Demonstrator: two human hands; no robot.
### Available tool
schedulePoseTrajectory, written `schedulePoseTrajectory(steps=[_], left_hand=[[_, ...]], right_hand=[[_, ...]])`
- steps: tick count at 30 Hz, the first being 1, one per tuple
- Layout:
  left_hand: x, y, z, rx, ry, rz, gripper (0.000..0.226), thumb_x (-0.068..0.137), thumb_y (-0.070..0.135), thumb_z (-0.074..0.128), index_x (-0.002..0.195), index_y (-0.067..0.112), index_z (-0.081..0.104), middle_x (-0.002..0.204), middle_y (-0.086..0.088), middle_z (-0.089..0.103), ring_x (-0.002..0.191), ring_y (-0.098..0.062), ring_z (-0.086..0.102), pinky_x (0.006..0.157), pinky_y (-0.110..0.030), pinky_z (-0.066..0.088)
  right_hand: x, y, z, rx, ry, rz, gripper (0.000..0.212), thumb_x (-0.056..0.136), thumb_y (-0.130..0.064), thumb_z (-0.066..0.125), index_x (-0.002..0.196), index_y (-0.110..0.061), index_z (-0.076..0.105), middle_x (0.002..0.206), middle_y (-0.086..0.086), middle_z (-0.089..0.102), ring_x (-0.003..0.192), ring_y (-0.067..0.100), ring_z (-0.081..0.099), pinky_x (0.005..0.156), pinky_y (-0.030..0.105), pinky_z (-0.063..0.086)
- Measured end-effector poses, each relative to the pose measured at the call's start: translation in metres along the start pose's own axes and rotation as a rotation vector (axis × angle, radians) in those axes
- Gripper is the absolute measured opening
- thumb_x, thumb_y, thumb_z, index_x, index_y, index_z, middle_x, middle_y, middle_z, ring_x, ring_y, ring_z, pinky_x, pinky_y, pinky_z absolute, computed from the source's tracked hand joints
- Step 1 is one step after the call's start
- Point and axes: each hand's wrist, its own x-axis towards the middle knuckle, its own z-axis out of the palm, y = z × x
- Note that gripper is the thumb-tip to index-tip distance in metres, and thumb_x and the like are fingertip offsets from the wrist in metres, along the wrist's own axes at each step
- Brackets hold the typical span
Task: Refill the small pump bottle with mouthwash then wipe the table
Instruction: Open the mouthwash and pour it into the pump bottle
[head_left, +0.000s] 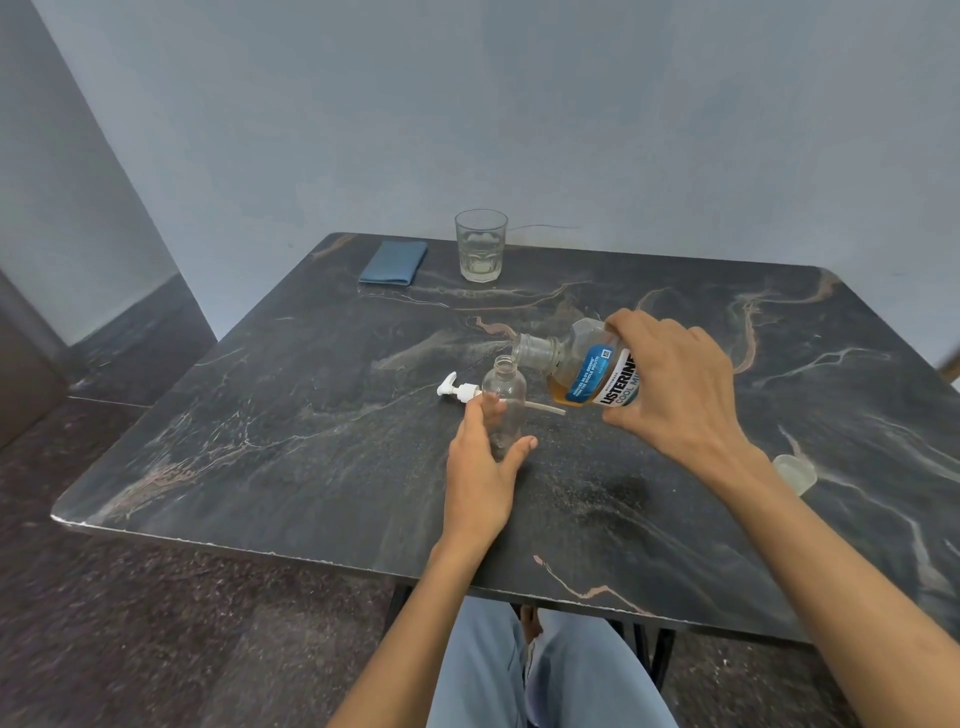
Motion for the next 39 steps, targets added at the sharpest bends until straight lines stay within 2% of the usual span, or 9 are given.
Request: schedulePoseTrajectory(steps=[14,19,24,30,39], left_hand=[[0.0001,0.0,-0.0003,0.022,-0.005,-0.007,0.052,0.08,0.019,0.073,0.125,0.02,0.046,0.126,0.006,0.057,0.119,-0.011,0.052,0.103,-0.032,0.042],[0.0001,-0.0004,-0.0004,0.014,-0.005,-0.013,0.053,0.079,0.017,0.073,0.124,0.02,0.046,0.126,0.006,0.057,0.118,-0.01,0.052,0.103,-0.032,0.042],[0.0001,-0.0019,-0.0001,0.016,-0.007,-0.012,0.051,0.079,0.018,0.073,0.122,0.023,0.046,0.125,0.008,0.057,0.117,-0.008,0.052,0.1,-0.027,0.041],[0.0004,-0.0025,-0.0003,0.02,-0.003,-0.008,0.052,0.079,0.016,0.074,0.122,0.023,0.045,0.125,0.007,0.057,0.116,-0.009,0.053,0.1,-0.026,0.042],[0.0004,-0.0024,-0.0002,0.024,-0.01,-0.021,0.053,0.079,0.016,0.074,0.124,0.022,0.045,0.126,0.008,0.056,0.117,-0.009,0.052,0.102,-0.032,0.043]], right_hand=[[0.0041,0.0015,-0.0051,-0.017,-0.014,-0.039,0.065,0.046,-0.027,0.087,0.101,-0.015,0.054,0.083,0.002,0.06,0.066,0.022,0.052,0.06,0.031,0.035],[0.0057,0.002,-0.0059,-0.041,-0.014,-0.048,0.064,0.047,-0.026,0.086,0.1,-0.016,0.054,0.083,0.002,0.06,0.066,0.023,0.052,0.059,0.029,0.033],[0.0065,0.0025,-0.007,-0.056,-0.022,-0.052,0.064,0.048,-0.028,0.087,0.101,-0.017,0.053,0.084,0.001,0.061,0.067,0.022,0.052,0.06,0.03,0.035],[0.007,0.0032,-0.0075,-0.077,-0.036,-0.055,0.063,0.048,-0.028,0.086,0.1,-0.018,0.052,0.083,-0.001,0.059,0.067,0.021,0.049,0.059,0.029,0.03],[0.0082,0.0036,-0.0097,-0.079,-0.03,-0.068,0.063,0.048,-0.03,0.087,0.1,-0.019,0.052,0.083,-0.001,0.06,0.066,0.021,0.05,0.058,0.031,0.036]])
